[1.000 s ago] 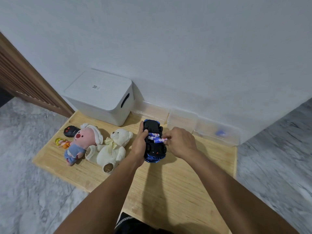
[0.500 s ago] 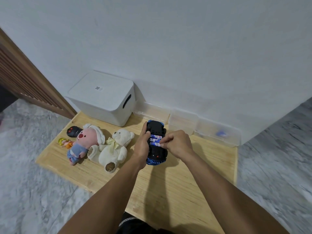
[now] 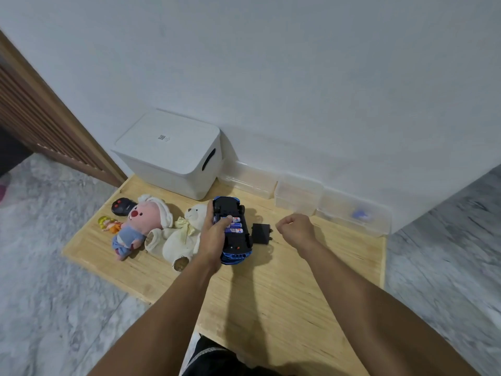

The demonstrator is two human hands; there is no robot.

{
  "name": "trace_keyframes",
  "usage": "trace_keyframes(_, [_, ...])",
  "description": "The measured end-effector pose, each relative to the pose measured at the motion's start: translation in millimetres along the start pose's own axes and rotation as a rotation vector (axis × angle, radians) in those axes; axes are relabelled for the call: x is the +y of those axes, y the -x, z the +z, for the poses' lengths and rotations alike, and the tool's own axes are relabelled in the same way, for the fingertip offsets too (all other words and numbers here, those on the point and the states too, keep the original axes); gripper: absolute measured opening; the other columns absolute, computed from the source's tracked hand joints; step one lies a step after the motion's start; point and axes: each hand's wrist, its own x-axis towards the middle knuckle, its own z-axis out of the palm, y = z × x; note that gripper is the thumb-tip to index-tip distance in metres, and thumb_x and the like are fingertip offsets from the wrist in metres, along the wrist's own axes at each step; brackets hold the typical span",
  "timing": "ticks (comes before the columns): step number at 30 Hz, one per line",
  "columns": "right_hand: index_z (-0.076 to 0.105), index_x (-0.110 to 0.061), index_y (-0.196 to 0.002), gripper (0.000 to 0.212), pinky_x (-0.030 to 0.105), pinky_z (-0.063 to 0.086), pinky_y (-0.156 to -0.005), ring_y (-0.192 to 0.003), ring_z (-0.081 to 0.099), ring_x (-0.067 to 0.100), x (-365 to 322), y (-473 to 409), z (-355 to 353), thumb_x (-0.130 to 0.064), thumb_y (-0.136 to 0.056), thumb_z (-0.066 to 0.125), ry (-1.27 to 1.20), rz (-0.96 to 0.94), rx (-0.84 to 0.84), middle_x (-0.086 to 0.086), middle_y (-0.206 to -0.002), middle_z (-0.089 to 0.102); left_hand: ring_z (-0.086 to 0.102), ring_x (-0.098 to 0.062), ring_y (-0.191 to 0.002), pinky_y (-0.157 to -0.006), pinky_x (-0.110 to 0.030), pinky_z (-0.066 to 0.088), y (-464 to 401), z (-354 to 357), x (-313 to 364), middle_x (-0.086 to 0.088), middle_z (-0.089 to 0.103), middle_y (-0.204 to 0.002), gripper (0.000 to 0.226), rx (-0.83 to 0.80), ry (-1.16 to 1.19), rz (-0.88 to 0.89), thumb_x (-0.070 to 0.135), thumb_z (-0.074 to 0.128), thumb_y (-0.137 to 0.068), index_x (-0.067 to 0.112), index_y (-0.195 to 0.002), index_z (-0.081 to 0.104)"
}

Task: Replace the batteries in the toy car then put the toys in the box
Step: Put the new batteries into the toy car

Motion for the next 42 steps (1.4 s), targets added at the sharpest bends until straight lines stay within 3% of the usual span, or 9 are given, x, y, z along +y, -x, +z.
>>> trace_keyframes(5, [0.072, -0.022, -0.098, 0.013, 0.028, 0.048, -0.072, -0.096, 0.064, 0.023, 15.9, -5.8, 15.5, -0.022, -0.087, 0.066, 0.411, -0.158, 0.027, 0.000, -0.103, 0.070, 0.070, -0.028, -0.077, -0.058, -0.035, 0.057, 2.1, -13.0, 1.5, -0.013, 0.069, -0.107, 0.054, 0.001, -0.021, 0.002, -0.001, 0.046, -0.095, 0.037, -0.133, 0.047])
trace_keyframes(8, [0.060, -0.024, -0.124, 0.035, 0.030, 0.043, -0.073, -0.108, 0.054, 0.027, 15.2, -6.4, 29.1, -0.034, -0.090, 0.064, 0.653, -0.303, 0.002, 0.006, -0.120, 0.055, 0.069, -0.027, -0.073, -0.057, -0.036, 0.057, 4.7, -12.8, 0.3, -0.012, 0.067, -0.102, 0.054, -0.040, 0.007, -0.008, -0.003, 0.043, -0.096, 0.037, -0.133, 0.048])
trace_keyframes(12, [0.052, -0.022, -0.128, 0.046, 0.034, 0.045, -0.078, -0.110, 0.048, 0.028, 11.8, -7.7, 39.2, -0.037, -0.087, 0.067, 0.784, -0.331, -0.029, 0.009, -0.122, 0.044, 0.067, -0.030, -0.077, -0.063, -0.042, 0.057, 5.5, -14.7, 0.1, -0.015, 0.067, -0.104, 0.052, -0.051, 0.135, -0.055, 0.002, 0.042, -0.097, 0.044, -0.124, 0.054])
trace_keyframes(16, [0.052, -0.025, -0.115, 0.034, 0.030, 0.043, -0.070, -0.098, 0.055, 0.026, 9.6, -10.4, 39.7, -0.027, -0.086, 0.069, 0.657, -0.302, -0.017, 0.005, -0.113, 0.057, 0.066, -0.027, -0.078, -0.064, -0.041, 0.058, 6.4, -19.4, 1.4, -0.015, 0.066, -0.105, 0.042, -0.093, 0.232, -0.054, 0.012, 0.032, -0.101, 0.034, -0.135, 0.048])
trace_keyframes(19, [0.058, -0.026, -0.100, 0.018, 0.028, 0.045, -0.064, -0.082, 0.059, 0.024, 5.7, -14.9, 32.7, -0.016, -0.088, 0.065, 0.365, -0.262, -0.045, 0.002, -0.093, 0.065, 0.067, -0.025, -0.076, -0.065, -0.040, 0.059, 5.8, -21.1, 0.1, -0.011, 0.068, -0.103, 0.039, -0.090, 0.312, -0.091, 0.021, 0.028, -0.104, 0.031, -0.136, 0.047])
trace_keyframes(24, [0.068, -0.022, -0.110, 0.029, 0.015, 0.042, -0.058, -0.071, 0.048, 0.004, -30.7, 0.0, 2.1, -0.002, -0.094, 0.055, -0.110, -0.348, -0.149, -0.010, -0.077, 0.053, 0.066, -0.027, -0.079, -0.068, -0.042, 0.055, 2.4, -23.6, -5.5, -0.012, 0.066, -0.105, 0.038, -0.107, 0.297, -0.171, 0.031, 0.032, -0.104, 0.034, -0.138, 0.048])
trace_keyframes(28, [0.067, -0.015, -0.102, 0.017, 0.021, 0.041, -0.060, -0.061, 0.051, 0.008, -60.8, 11.2, -10.0, -0.010, -0.086, 0.071, -0.058, -0.453, -0.247, -0.002, -0.065, 0.054, 0.064, -0.028, -0.081, -0.075, -0.042, 0.054, 3.1, -15.8, -4.5, -0.016, 0.064, -0.107, 0.037, -0.157, 0.210, -0.148, 0.035, 0.033, -0.103, 0.026, -0.130, 0.056])
trace_keyframes(32, [0.072, -0.012, -0.086, 0.006, 0.025, 0.045, -0.059, -0.062, 0.055, 0.009, -77.8, 14.2, -5.6, -0.014, -0.081, 0.075, 0.117, -0.539, -0.329, -0.001, -0.066, 0.062, 0.063, -0.031, -0.081, -0.077, -0.042, 0.052, 6.2, -4.1, 2.3, -0.017, 0.066, -0.100, 0.061, -0.212, 0.118, -0.237, 0.060, 0.040, -0.096, 0.011, -0.123, 0.065])
trace_keyframes(42, [0.075, -0.013, -0.086, 0.005, 0.021, 0.045, -0.064, -0.064, 0.054, 0.004, -76.1, 18.9, 7.0, -0.014, -0.081, 0.076, 0.141, -0.567, -0.406, -0.008, -0.068, 0.062, 0.065, -0.030, -0.089, -0.079, -0.041, 0.052, 11.9, 2.3, 9.7, -0.014, 0.069, -0.106, 0.056, -0.260, 0.148, -0.211, 0.058, 0.043, -0.096, 0.014, -0.118, 0.069])
